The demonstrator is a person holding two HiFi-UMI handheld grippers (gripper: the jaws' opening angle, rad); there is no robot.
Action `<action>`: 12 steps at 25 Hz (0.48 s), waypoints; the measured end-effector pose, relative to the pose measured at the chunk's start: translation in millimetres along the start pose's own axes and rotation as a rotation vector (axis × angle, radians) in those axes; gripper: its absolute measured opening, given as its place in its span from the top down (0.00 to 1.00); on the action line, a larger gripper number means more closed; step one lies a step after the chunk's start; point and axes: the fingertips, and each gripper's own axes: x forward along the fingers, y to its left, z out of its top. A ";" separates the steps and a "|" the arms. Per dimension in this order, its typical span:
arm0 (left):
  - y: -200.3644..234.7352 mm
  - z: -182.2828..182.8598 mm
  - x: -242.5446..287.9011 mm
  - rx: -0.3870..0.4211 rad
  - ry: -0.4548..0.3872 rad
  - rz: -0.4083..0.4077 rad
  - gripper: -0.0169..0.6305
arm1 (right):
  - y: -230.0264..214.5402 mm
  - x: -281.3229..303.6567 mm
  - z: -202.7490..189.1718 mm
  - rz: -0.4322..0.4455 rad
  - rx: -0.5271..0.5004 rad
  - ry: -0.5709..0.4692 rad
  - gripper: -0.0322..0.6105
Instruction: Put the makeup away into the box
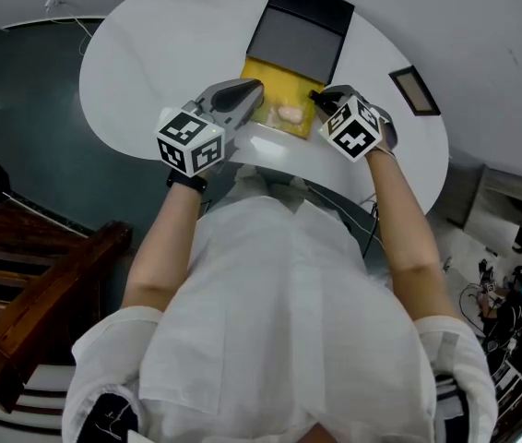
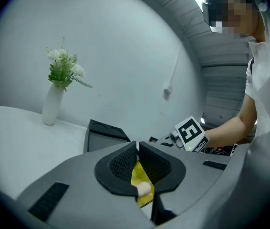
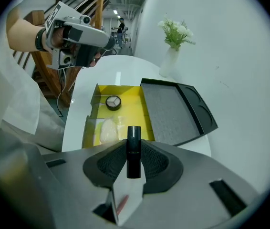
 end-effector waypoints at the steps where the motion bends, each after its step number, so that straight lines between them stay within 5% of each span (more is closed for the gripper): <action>1: 3.4 0.0 -4.8 -0.002 -0.003 0.009 0.94 | 0.7 3.4 5.7 0.004 -0.010 -0.001 0.81; 12: 40.3 1.8 -48.6 -0.027 -0.027 0.105 0.94 | 7.6 48.1 50.3 0.051 -0.072 0.012 0.81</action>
